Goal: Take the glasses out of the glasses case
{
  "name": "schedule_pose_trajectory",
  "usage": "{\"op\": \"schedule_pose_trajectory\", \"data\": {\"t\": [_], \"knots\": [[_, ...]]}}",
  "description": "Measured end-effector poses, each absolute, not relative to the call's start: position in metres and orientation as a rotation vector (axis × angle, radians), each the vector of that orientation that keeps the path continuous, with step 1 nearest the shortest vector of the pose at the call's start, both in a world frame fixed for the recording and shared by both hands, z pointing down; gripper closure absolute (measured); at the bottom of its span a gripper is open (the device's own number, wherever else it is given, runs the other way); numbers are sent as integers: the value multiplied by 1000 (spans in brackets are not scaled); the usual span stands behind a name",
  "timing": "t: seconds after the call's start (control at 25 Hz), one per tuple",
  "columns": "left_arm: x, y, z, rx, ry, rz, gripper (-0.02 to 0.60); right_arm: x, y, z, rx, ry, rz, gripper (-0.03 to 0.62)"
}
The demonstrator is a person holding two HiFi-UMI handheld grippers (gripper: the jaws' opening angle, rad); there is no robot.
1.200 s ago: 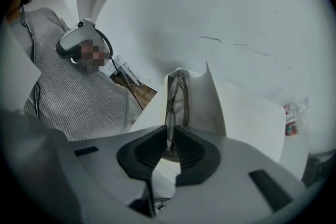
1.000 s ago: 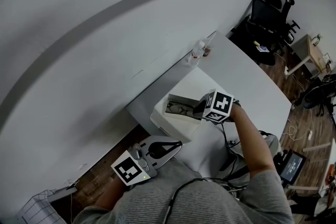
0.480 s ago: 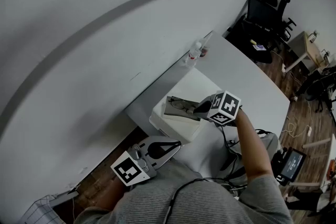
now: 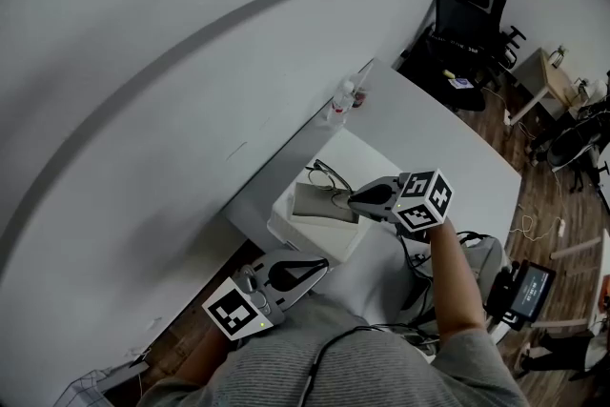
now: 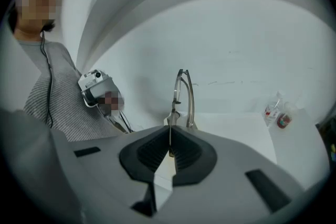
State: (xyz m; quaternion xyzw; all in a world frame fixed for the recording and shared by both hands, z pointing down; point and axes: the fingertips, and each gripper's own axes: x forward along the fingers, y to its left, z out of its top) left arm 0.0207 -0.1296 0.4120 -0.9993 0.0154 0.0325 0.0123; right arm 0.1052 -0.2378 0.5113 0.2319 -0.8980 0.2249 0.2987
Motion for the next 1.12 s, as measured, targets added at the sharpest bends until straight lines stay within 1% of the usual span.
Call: {"op": "schedule_pose_trajectory", "data": {"t": [0.12,0.32,0.8,1.12], "knots": [[23,-129,410,-3109,30,102,569,105,-240,489,682,-2511,619,576],[25,-133,401,-3147,46,186,569,106,-242,444,822,-2726,614,576],[27,-143,384,-3151,40,250,569,107,-222,358,1160,-3057,416,576],[27,-154,365,-3125,41,243,569,106,-201,341,1304,-3143,364,576]]}}
